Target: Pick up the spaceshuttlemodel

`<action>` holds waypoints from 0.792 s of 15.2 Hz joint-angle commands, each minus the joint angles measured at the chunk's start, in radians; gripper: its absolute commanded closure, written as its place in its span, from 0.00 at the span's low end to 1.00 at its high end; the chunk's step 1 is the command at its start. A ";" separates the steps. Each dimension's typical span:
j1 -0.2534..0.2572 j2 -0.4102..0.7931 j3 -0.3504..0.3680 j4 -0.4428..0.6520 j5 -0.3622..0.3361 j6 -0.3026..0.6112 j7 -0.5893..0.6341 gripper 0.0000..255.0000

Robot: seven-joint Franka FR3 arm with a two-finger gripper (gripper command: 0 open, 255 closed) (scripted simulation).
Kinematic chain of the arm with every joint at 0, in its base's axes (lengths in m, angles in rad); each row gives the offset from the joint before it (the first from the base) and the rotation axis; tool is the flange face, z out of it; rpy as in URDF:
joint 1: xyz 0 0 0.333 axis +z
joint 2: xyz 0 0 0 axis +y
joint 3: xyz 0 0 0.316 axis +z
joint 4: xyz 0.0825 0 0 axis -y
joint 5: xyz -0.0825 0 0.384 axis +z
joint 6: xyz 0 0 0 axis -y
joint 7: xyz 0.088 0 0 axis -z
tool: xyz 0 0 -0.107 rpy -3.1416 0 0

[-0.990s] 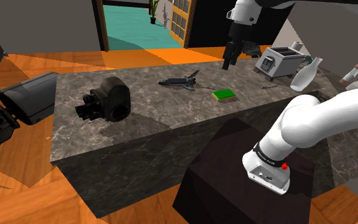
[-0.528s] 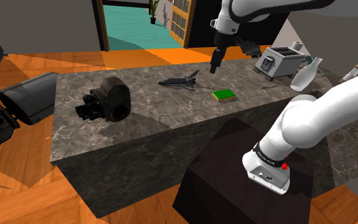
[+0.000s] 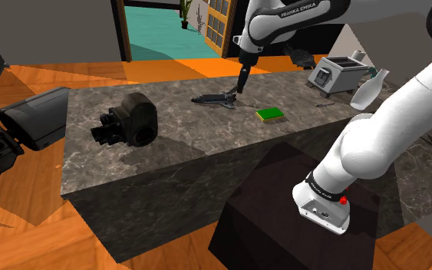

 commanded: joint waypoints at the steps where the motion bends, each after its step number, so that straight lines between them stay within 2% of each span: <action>1: 0.007 0.080 -0.007 0.046 0.011 0.045 -0.056 0.00; 12: 0.000 0.485 0.021 0.343 0.085 0.215 -0.324 0.00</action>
